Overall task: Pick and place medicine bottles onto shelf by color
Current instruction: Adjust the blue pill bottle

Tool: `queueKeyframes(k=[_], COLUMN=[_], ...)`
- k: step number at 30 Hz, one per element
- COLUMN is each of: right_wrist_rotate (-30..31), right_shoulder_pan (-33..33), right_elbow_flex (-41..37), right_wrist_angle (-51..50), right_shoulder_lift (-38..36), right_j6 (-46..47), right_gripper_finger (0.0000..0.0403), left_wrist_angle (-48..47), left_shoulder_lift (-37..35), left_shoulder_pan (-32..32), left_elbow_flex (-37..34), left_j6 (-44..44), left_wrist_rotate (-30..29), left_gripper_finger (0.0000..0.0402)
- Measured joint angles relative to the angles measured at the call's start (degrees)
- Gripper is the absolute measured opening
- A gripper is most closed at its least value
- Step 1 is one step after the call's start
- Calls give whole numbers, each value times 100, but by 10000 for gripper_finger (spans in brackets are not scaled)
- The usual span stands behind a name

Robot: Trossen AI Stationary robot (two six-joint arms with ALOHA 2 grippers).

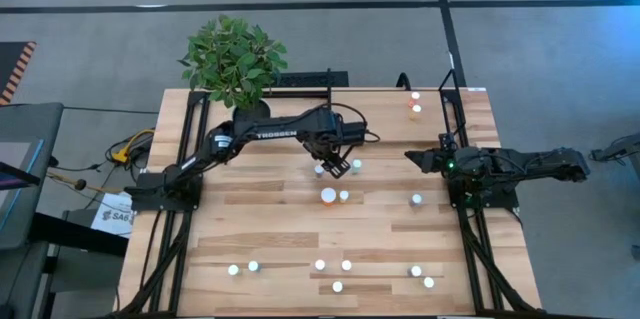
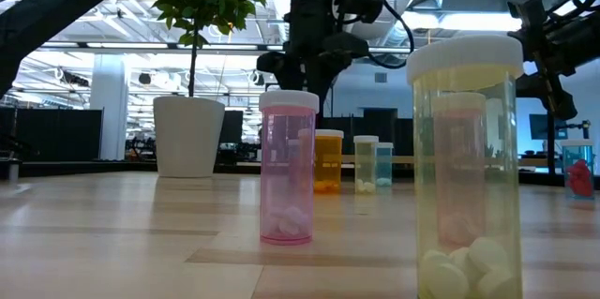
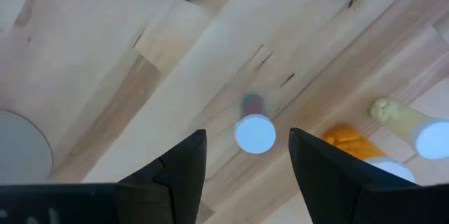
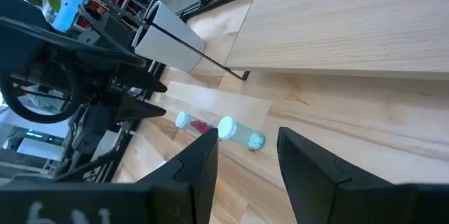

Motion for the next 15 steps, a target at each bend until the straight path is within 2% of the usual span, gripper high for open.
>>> queueKeyframes(k=[10, 15], right_wrist_rotate=[0, -1], right_shoulder_pan=[0, -2], right_elbow_flex=[0, 0], right_wrist_angle=[-46, -57], right_shoulder_lift=[0, 0], right_j6=[-2, -2], right_gripper_finger=[170, 170], left_wrist_angle=[-218, -501], left_shoulder_lift=[-104, -493], left_shoulder_pan=[-207, -373], left_elbow_flex=[-4, 0], left_j6=[-530, -653], left_wrist_rotate=[-345, -892], left_gripper_finger=[190, 190])
